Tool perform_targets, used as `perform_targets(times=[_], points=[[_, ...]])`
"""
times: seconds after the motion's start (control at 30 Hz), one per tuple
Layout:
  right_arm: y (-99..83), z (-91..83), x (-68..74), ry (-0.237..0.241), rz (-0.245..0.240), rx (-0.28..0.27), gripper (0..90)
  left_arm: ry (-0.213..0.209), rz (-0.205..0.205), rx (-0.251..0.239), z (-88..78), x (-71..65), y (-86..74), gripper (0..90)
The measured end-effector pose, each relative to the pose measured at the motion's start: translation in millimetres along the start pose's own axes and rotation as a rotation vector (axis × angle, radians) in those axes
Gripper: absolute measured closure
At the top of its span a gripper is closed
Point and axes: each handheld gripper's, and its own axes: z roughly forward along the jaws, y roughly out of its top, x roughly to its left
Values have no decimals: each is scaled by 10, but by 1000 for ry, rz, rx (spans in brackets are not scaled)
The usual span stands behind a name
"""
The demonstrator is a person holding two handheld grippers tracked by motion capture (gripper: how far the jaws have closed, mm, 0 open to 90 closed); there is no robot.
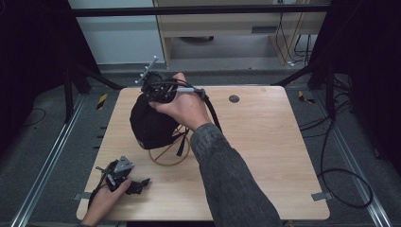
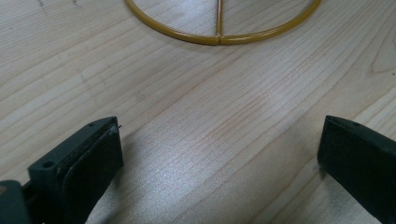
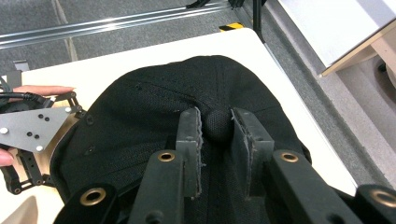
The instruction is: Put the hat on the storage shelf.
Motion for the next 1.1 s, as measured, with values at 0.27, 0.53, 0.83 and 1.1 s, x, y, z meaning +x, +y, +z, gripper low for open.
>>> perform_targets(times=[0.27,0.53,0.83,1.1], points=[[-16,19,-5,1,12,7,732,0,1,0,0,0,0,0],[-29,37,-7,4,15,18,722,0,0,0,0,0,0,0],[-61,28,-15,7,28,9,697,0,0,0,0,0,0,0],[-90,29,-10,5,51,3,597,0,0,0,0,0,0,0]])
